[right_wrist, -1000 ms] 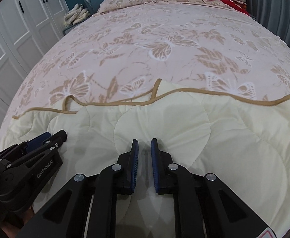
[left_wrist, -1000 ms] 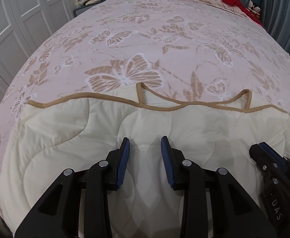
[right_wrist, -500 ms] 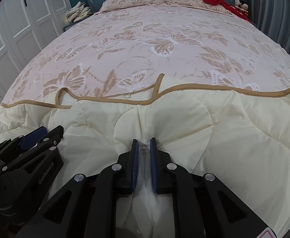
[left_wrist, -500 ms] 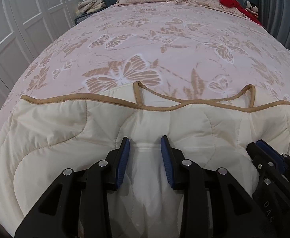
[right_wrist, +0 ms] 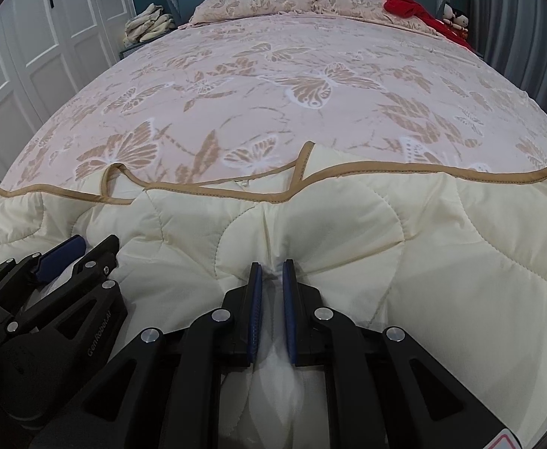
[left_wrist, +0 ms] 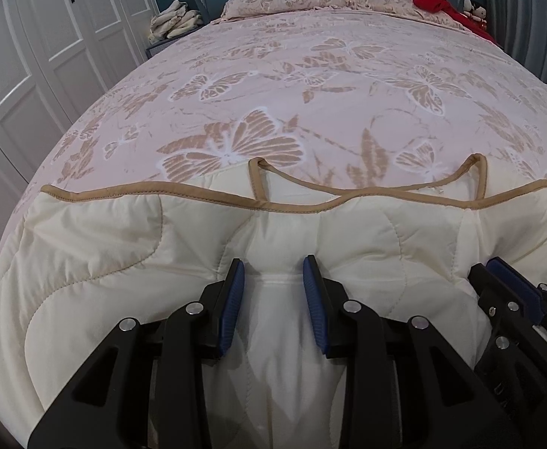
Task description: Fold large clothes
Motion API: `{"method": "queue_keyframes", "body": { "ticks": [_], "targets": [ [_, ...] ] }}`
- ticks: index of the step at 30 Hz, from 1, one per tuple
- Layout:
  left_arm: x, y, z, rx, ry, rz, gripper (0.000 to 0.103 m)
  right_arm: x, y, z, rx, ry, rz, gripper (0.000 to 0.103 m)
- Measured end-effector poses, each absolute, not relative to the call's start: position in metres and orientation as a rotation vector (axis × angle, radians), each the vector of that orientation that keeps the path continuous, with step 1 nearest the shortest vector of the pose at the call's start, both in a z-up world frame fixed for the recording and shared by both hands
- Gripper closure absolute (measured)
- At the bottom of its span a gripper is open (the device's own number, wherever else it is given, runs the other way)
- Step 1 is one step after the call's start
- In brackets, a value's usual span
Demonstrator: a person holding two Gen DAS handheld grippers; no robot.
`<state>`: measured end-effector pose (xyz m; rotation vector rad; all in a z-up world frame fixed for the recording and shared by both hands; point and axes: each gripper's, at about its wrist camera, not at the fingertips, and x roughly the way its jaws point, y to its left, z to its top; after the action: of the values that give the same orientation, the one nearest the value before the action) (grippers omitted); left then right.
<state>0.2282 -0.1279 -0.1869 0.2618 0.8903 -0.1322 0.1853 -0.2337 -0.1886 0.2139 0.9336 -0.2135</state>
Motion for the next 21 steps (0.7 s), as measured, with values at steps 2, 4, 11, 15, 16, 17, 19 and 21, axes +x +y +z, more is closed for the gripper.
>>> {"method": "queue_keyframes", "body": {
  "ticks": [2, 4, 11, 15, 16, 17, 19, 21],
  "targets": [
    [0.228, -0.128, -0.188, 0.260, 0.886, -0.130, 0.072, 0.186, -0.234, -0.190, 0.214, 0.929, -0.213, 0.094],
    [0.228, -0.128, -0.189, 0.260, 0.884, -0.129, 0.072, 0.186, -0.234, -0.191, 0.216, 0.923, -0.213, 0.094],
    [0.229, -0.121, -0.182, 0.199, 0.892, -0.160, 0.070, 0.185, -0.238, -0.190, 0.237, 0.916, -0.199, 0.094],
    [0.218, -0.061, -0.144, -0.098, 0.938, -0.250, 0.061, 0.187, -0.249, -0.178, 0.310, 0.965, -0.150, 0.093],
    [0.211, -0.045, -0.134, -0.129, 0.936, -0.234, 0.057, 0.183, -0.253, -0.167, 0.343, 0.977, -0.155, 0.092],
    [0.203, -0.026, -0.123, -0.157, 0.928, -0.224, 0.047, 0.176, -0.254, -0.156, 0.369, 0.969, -0.157, 0.089],
    [0.179, 0.023, -0.104, -0.213, 0.905, -0.185, 0.032, 0.153, -0.244, -0.129, 0.396, 0.932, -0.118, 0.085],
    [0.156, 0.071, -0.099, -0.274, 0.908, -0.141, 0.027, 0.135, -0.224, -0.114, 0.365, 0.916, -0.074, 0.085]
  ]
}}
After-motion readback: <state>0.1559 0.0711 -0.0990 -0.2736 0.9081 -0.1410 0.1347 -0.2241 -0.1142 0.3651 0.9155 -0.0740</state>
